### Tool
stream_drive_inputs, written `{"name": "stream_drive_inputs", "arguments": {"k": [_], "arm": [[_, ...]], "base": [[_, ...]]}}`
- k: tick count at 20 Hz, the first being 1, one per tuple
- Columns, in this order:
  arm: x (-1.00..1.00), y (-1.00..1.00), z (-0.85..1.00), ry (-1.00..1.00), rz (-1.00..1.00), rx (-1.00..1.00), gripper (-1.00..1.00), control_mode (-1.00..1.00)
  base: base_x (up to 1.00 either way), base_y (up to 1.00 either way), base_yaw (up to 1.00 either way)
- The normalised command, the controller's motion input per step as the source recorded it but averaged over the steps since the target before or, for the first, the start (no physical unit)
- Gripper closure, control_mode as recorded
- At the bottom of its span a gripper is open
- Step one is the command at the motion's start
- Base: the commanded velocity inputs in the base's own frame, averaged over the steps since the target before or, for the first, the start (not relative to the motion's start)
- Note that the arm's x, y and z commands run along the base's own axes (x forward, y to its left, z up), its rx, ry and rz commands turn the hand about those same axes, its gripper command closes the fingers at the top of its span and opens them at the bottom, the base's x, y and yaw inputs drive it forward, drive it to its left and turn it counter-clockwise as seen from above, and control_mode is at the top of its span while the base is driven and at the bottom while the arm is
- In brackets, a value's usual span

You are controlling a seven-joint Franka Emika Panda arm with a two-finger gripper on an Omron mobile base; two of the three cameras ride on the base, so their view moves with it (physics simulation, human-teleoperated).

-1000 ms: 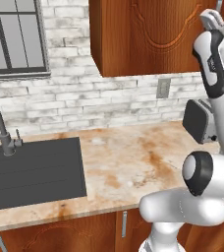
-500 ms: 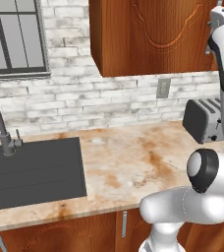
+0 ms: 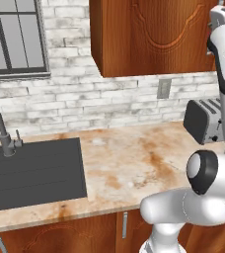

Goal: Get the candle and the wine from the cabinet and move them to the dining counter.

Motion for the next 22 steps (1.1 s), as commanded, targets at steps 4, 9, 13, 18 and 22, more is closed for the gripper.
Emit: {"name": "stream_drive_inputs", "arguments": {"k": [4, 9, 13, 18, 22], "arm": [[0.00, 0.58, -0.11, -0.01, -0.03, 0.00, 1.00, -1.00], [-0.05, 0.65, -0.08, -0.01, -0.02, 0.01, 1.00, -1.00], [-0.25, 0.72, -0.01, 0.00, 0.00, 0.02, 1.00, -1.00], [-0.40, 0.72, 0.00, 0.00, 0.00, 0.01, 1.00, -1.00], [-0.48, 0.72, 0.00, 0.00, 0.00, 0.00, 1.00, -1.00]], "base": [[0.00, 0.00, 0.00], [0.00, 0.00, 0.00], [0.00, 0.00, 0.00], [0.00, 0.00, 0.00], [0.00, 0.00, 0.00]]}}
